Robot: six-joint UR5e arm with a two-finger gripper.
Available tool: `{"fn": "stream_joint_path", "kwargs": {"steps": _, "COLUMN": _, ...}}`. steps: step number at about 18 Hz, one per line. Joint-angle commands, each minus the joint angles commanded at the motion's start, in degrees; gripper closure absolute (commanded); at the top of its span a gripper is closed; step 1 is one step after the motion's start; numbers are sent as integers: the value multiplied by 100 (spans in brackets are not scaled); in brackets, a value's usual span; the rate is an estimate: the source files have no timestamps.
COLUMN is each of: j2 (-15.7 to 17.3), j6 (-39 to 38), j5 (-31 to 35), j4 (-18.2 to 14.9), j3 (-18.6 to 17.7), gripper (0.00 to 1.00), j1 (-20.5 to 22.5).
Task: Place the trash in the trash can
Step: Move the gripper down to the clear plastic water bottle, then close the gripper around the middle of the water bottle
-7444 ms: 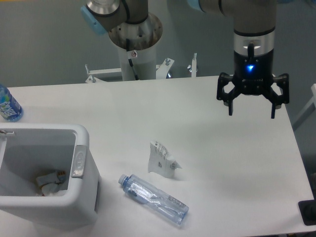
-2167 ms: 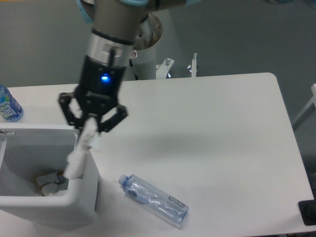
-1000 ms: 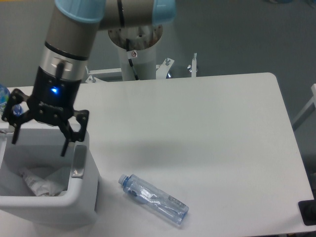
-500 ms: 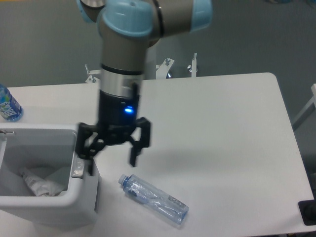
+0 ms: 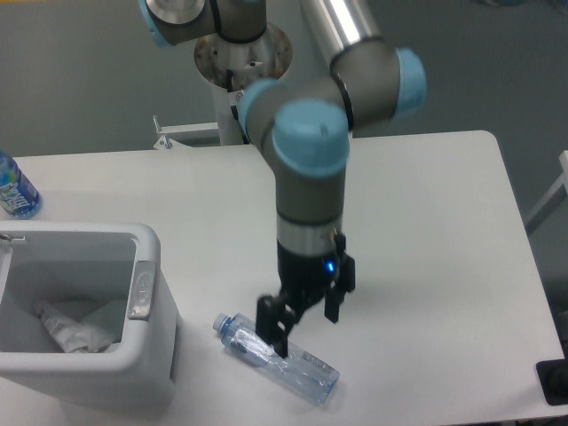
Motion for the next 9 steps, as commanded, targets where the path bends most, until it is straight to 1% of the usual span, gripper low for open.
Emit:
{"fn": "stream_joint_path", "kwargs": {"steps": 2, "j2": -256, "j6": 9, "j5": 211, "j4": -35, "j3": 176, "gripper": 0, "j1": -9}}
{"fn": "stream_joint_path", "kwargs": {"steps": 5, "j2": -371, "j6": 0, "j5": 335, "j4": -26, "j3": 115, "gripper": 0, "j1": -18}}
{"fn": "stream_joint_path", "kwargs": {"steps": 9, "j2": -713, "j6": -17, "j5": 353, "j4": -9, "j3": 326, "gripper": 0, "j1": -35}}
